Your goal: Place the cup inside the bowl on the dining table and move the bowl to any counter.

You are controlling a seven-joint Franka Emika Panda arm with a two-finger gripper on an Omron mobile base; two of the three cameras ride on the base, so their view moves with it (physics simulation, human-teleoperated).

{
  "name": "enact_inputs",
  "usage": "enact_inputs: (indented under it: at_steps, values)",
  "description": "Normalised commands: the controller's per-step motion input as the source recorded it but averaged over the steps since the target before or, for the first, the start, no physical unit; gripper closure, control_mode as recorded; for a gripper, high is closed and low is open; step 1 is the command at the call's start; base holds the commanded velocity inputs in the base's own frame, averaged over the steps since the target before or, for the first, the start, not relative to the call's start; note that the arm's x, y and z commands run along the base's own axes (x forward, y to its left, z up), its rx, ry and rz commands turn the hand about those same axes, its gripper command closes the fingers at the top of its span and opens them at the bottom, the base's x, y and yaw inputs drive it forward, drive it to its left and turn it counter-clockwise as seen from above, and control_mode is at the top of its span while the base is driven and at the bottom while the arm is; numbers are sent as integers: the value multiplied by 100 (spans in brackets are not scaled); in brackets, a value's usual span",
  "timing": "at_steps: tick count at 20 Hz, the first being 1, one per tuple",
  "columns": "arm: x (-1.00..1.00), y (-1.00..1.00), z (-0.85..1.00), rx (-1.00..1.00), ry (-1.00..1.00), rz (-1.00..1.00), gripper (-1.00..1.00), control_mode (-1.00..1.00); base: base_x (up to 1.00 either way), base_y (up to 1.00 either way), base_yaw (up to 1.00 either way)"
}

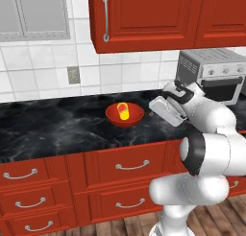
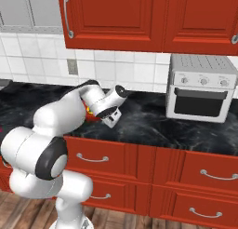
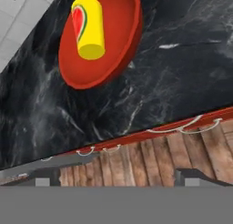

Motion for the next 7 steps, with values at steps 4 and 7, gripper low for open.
enact_inputs:
  at_steps: [4,7]
  values:
    - [-83,0,36,-10,-18,5,-100,-100,0,0,0]
    - [-80,0,37,-15,-17,5,-100,-100,0,0,0]
